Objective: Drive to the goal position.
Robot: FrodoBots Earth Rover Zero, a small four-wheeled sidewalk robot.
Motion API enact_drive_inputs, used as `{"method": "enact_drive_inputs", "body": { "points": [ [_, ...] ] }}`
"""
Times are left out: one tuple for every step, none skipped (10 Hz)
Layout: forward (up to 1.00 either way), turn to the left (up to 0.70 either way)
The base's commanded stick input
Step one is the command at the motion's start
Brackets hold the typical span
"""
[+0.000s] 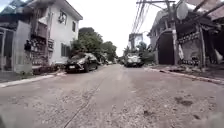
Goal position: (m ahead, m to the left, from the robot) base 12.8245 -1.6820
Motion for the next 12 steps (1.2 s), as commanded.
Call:
{"method": "enact_drive_inputs", "body": {
  "points": [
    [1.0,0.0],
    [1.0,0.0],
    [1.0,0.0],
    [1.0,0.0],
    [1.0,0.0],
    [1.0,0.0],
    [1.0,0.0],
    [1.0,0.0],
    [1.0,0.0],
    [1.0,0.0],
    [1.0,0.0],
    [1.0,0.0]
  ]
}}
